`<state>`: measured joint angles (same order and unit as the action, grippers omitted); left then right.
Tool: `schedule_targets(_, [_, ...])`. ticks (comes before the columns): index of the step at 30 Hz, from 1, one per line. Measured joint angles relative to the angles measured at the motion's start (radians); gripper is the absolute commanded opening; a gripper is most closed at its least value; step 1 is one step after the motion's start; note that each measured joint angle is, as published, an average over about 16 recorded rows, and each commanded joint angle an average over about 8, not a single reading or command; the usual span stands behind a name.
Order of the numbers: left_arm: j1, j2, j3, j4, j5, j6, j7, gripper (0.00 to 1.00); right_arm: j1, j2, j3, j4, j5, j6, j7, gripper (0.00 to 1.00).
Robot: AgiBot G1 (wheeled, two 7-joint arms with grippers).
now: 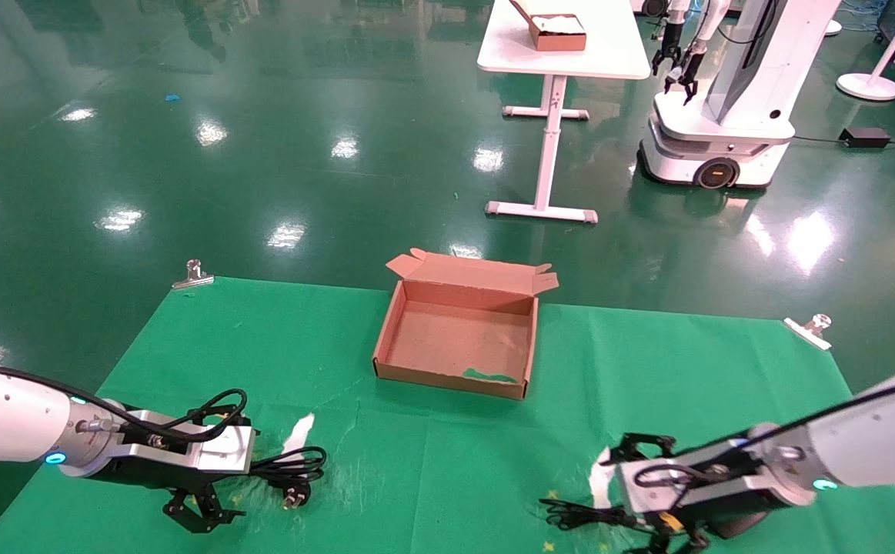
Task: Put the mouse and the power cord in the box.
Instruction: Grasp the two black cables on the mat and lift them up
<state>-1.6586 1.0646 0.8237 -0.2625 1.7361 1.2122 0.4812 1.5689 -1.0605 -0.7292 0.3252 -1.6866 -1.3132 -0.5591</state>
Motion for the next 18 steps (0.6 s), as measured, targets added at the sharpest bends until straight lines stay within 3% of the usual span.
schedule_targets(1, [-0.003,0.006,0.000,0.018,0.001,-0.006,0.013,1.00,0.006,-0.011,-0.002,-0.022,-0.003,0.009,-0.016,0.92])
schedule_targets(5, [-0.014,0.024,0.001,0.075,0.002,-0.023,0.057,1.00,0.028,-0.044,-0.005,-0.096,-0.010,0.034,-0.069,0.42])
schedule_targets(6, [-0.017,0.028,0.001,0.087,0.003,-0.026,0.067,0.93,0.033,-0.051,-0.005,-0.111,-0.012,0.039,-0.080,0.29])
schedule_targets(8, [-0.022,0.035,0.003,0.108,0.006,-0.030,0.085,0.68,0.042,-0.061,-0.006,-0.140,-0.014,0.047,-0.100,0.04])
schedule_targets(9, [-0.025,0.037,0.004,0.116,0.008,-0.031,0.093,0.55,0.046,-0.065,-0.007,-0.152,-0.015,0.050,-0.108,0.00])
schedule_targets(13, [-0.033,0.046,0.008,0.141,0.014,-0.036,0.116,0.06,0.057,-0.076,-0.008,-0.187,-0.018,0.057,-0.133,0.00])
schedule_targets(14, [-0.035,0.048,0.009,0.145,0.016,-0.037,0.121,0.00,0.059,-0.078,-0.008,-0.193,-0.018,0.058,-0.137,0.00])
schedule_targets(18, [-0.038,0.051,0.013,0.153,0.022,-0.038,0.131,0.00,0.064,-0.082,-0.008,-0.206,-0.019,0.060,-0.145,0.00])
